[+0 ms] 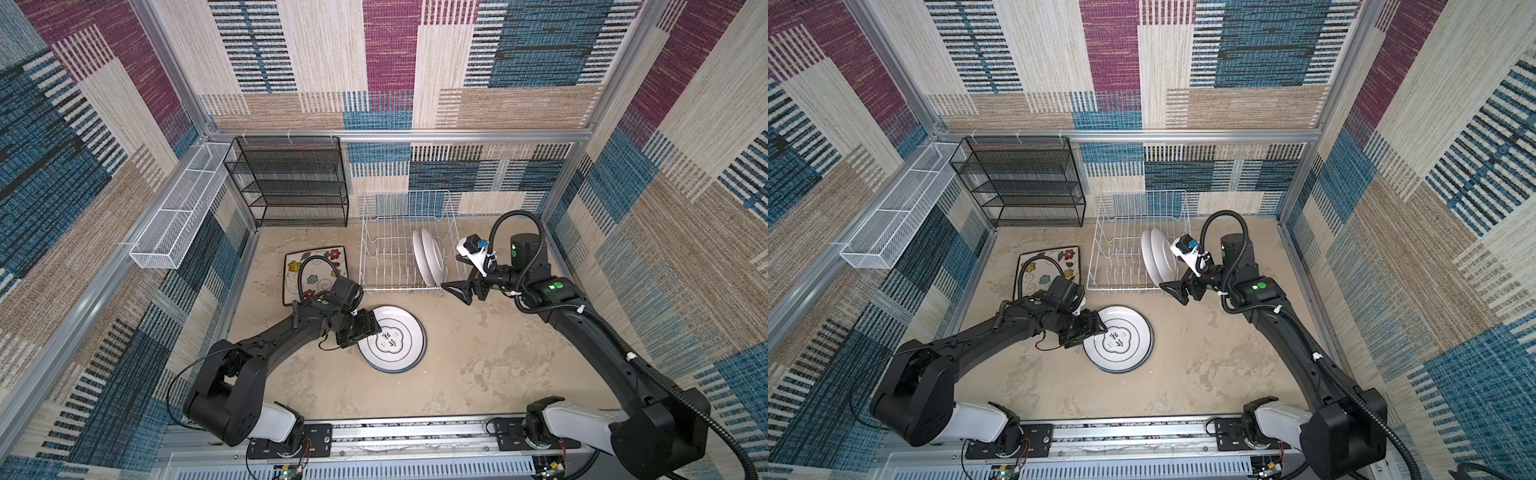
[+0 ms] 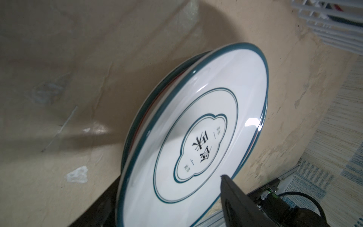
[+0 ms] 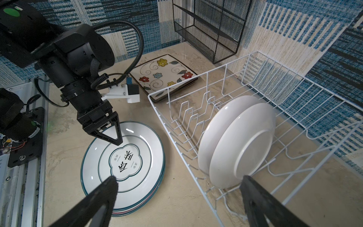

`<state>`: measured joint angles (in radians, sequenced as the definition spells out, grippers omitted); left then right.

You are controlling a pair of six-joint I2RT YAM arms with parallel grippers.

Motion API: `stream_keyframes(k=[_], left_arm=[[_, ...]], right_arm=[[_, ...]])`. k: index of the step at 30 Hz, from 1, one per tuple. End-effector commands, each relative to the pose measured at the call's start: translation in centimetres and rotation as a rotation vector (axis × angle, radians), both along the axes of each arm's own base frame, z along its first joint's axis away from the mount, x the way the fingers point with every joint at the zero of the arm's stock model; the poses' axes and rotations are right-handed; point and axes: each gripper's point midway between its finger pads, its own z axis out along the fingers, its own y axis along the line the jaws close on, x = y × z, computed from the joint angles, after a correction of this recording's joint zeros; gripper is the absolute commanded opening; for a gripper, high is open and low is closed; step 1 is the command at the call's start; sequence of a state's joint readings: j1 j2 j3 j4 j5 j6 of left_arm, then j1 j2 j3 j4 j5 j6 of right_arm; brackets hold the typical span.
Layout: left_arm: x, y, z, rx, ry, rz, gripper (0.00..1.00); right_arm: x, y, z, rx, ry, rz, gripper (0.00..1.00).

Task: Unload the plates from the dish rack
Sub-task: 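Raise the left gripper and move it back to the rack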

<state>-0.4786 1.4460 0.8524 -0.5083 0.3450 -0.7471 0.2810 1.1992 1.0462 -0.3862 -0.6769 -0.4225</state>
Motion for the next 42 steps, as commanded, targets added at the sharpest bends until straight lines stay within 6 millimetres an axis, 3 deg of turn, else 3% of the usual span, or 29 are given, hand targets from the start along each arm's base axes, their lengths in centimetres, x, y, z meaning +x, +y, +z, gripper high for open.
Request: stream_keyframes(k=[1,14,27,31,34,42], left_arm=[[-0.3,0.5,-0.1,0.042,-0.002,-0.037,0.76],[-0.9,0.0,-0.4,0.110,0.032,-0.088,0.76],[-1.1,3.0,1.3,0.269,0.007,-0.055,0.76],[0.2,3.2,4.2,0.271,-0.095,-0.043,0.76],[1.7,2.6,7.7,0.238,-0.199,-0.043,0.76],[5.6,-0.2,16.1,0.137,-0.412,-0.091,0.75]], right_arm=[[0.3,0.1,0.7,0.009,-0.022,-0.005,0.99],[0.2,-0.1,1.0,0.015,-0.031,-0.012,0.99],[0.0,-0.1,1.2,0.013,-0.047,-0.013,0.99],[0.1,-0.3,1.2,0.009,-0.047,-0.028,0.99],[0.1,-0.5,1.2,0.003,-0.057,-0.035,0.99],[0.3,-0.5,1.2,0.009,-0.053,-0.043,0.99]])
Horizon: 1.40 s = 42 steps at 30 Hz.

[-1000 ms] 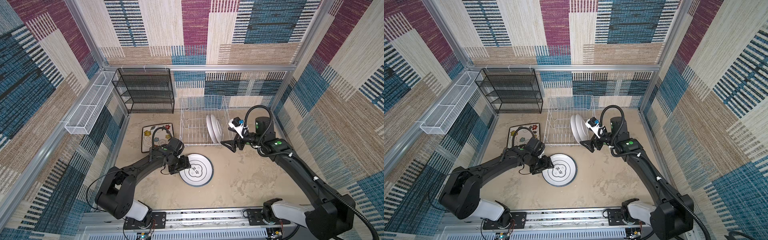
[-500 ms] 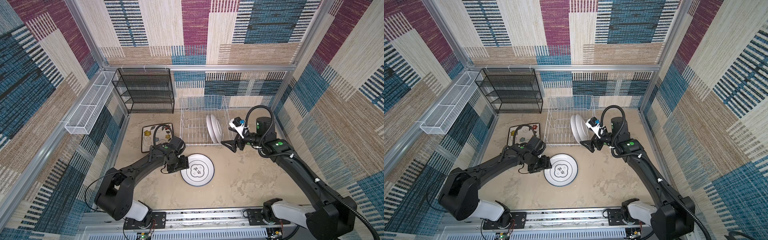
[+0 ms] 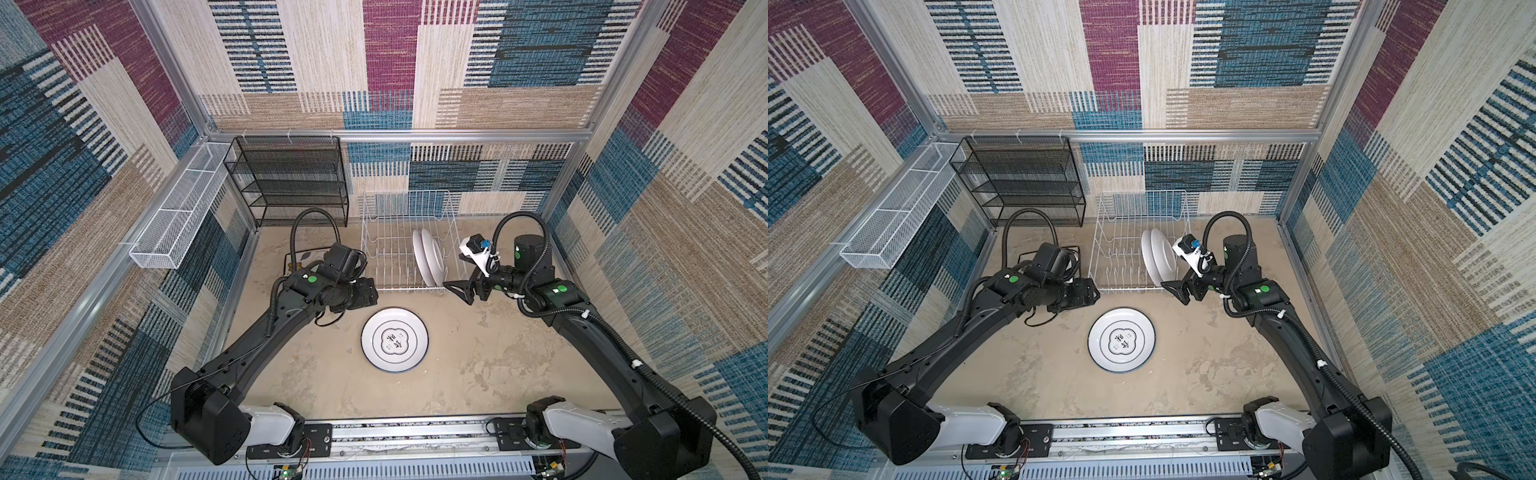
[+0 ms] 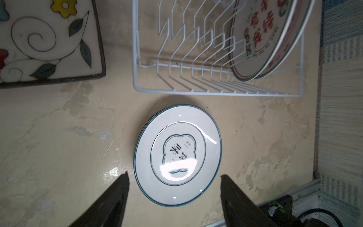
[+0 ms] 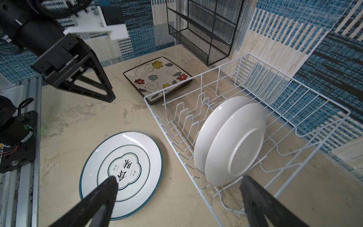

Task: Unload the plates from the dish rack
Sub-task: 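Raise the left gripper and move it back to the rack, then lower the left gripper onto the top rim of the red-printed plate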

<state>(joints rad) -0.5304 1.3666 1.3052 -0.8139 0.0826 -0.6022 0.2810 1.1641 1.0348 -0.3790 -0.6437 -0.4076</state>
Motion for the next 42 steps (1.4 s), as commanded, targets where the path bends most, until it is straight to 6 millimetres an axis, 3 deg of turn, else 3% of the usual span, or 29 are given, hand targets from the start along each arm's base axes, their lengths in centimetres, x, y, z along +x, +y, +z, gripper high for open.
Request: stream_keyframes(k=[1,7,15,21,25,42], left_arm=[[1.2,-1.0,2.2,-0.007,-0.053,-0.051,0.75],[4.1,-3.9,4.3,-0.066,-0.094,-0.100,0.74],[9.0,-8.9,4.8,-0.134,-0.150,-0.175,0.71],[12.0,-11.9,3.2,-0.165,-0.125,-0.203,0.62],[13.2,-12.4,1.6,-0.150,-0.109,-0.191,0.57],[15.7,-14.8,-3.1,-0.168,-0.019,-0.186,0.44]], right_arm=[[0.5,0.0,0.5,0.009,-0.029,-0.014,0.99],[1.1,-0.2,0.7,0.073,0.025,-0.084,0.99],[2.1,-1.0,0.7,0.106,0.047,-0.177,0.99],[2.7,-1.7,0.9,0.092,0.031,-0.228,0.99],[2.8,-1.8,1.4,0.098,0.012,-0.240,0.99],[3.1,-2.9,1.6,0.086,-0.006,-0.304,0.99]])
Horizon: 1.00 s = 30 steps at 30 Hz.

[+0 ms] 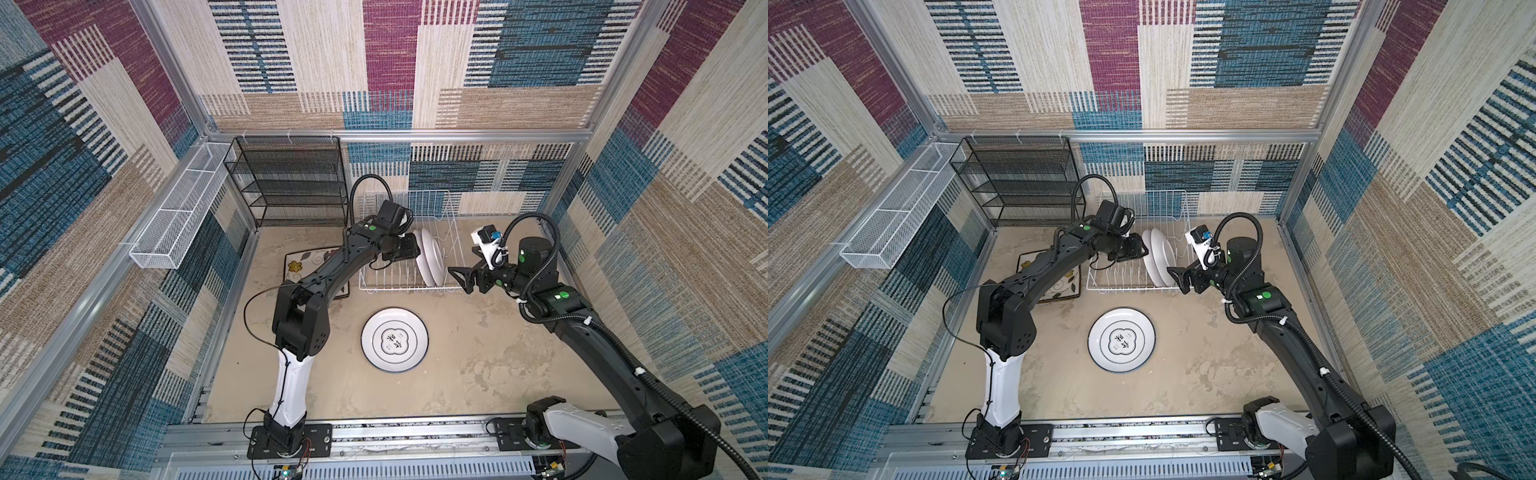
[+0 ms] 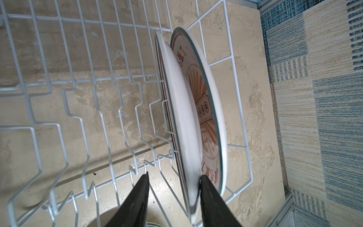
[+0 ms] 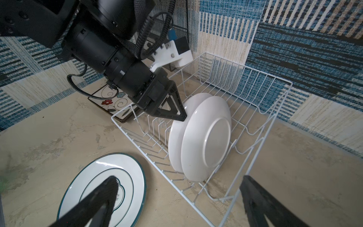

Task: Unload the plates from the dish rack
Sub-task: 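Lower the left gripper onto the top rim of the red-printed plate, then close the left gripper on the red-printed plate's rim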

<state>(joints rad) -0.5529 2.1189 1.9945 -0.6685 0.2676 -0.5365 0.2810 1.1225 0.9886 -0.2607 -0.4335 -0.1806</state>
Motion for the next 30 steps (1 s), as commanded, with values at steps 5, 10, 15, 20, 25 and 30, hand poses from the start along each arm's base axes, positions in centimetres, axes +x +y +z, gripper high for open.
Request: stream_keyframes(k=[5,10,15,20,25,30], left_arm=[[0.7,-1.1,-0.5,-0.036,0.024,0.003,0.43],[0.9,-1.2,-1.2,-0.039,0.041,0.015,0.37],[0.6,-1.8,-1.7,-0.069,0.070,0.003,0.26],[0.4,-1.7,-2.0,-0.073,0.078,0.009,0.19],[0.3,-1.9,-2.4,-0.085,0.095,0.015,0.15],[0.1,-2.1,-2.2,-0.100,0.101,0.016,0.08]], right_arm=[[0.5,-0.3,0.6,0.003,-0.035,-0.029,0.99],[0.5,-0.3,0.4,0.010,-0.025,-0.032,0.99],[0.7,-0.4,0.5,0.008,-0.026,-0.039,0.99],[0.5,-0.4,0.6,0.010,-0.035,-0.037,0.99],[0.6,-0.3,0.4,0.015,-0.022,-0.037,0.99],[0.7,-0.4,0.7,0.016,-0.028,-0.047,0.99]])
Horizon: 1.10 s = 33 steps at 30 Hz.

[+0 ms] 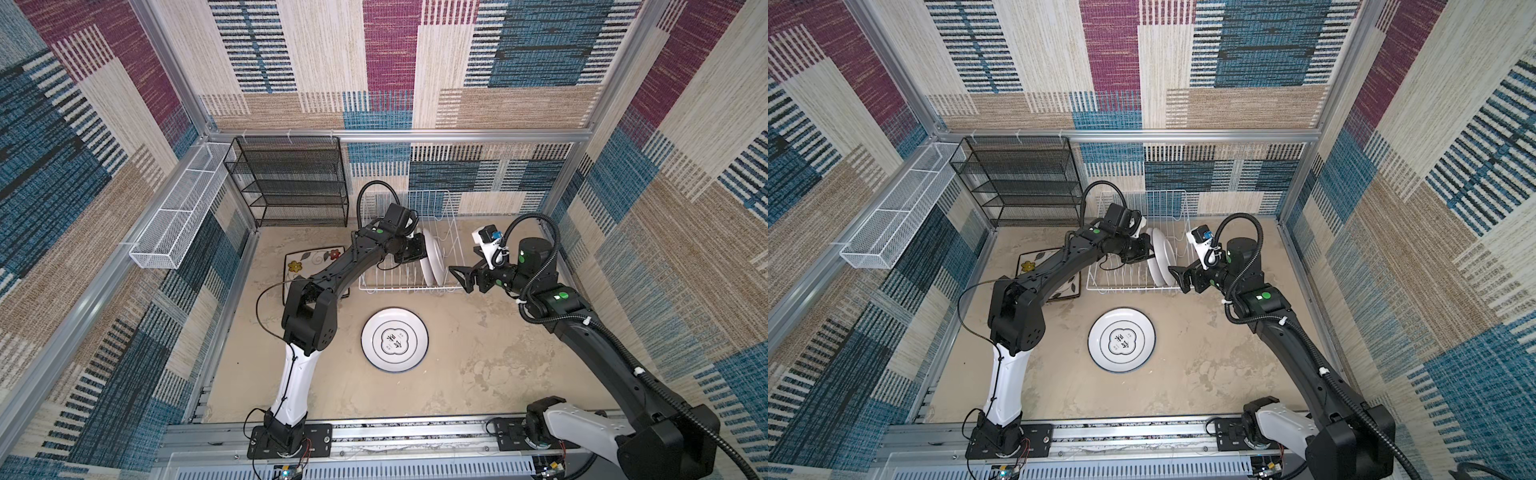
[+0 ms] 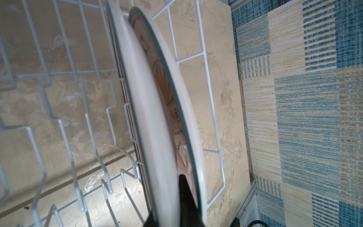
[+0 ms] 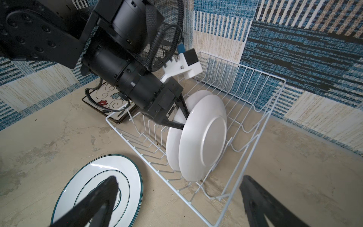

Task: Unload the plates from the dish rack
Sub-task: 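Close the left gripper on the red-printed plate's rim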

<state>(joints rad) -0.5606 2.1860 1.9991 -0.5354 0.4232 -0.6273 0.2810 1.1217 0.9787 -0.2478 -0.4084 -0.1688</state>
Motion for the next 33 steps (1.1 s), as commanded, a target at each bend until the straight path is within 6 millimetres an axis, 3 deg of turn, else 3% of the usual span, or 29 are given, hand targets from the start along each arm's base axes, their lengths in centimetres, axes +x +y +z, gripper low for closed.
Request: stream_keyframes(k=[1,7,17,33], left_arm=[[-0.1,1.7,-1.3,0.067,0.045,0.061,0.07],[-0.1,1.1,-0.2,0.017,0.035,0.057,0.00],[-0.2,0.1,2.1,-0.079,0.027,0.019,0.00],[-0.6,1.1,6.6,-0.102,-0.053,0.026,0.00]], right_arm=[[0.4,-0.1,1.0,0.016,-0.032,-0.020,0.99],[0.5,-0.1,0.9,0.016,-0.031,-0.022,0.99],[0.6,-0.2,1.0,0.017,-0.033,-0.027,0.99],[0.6,-0.2,1.1,0.024,-0.035,-0.030,0.99]])
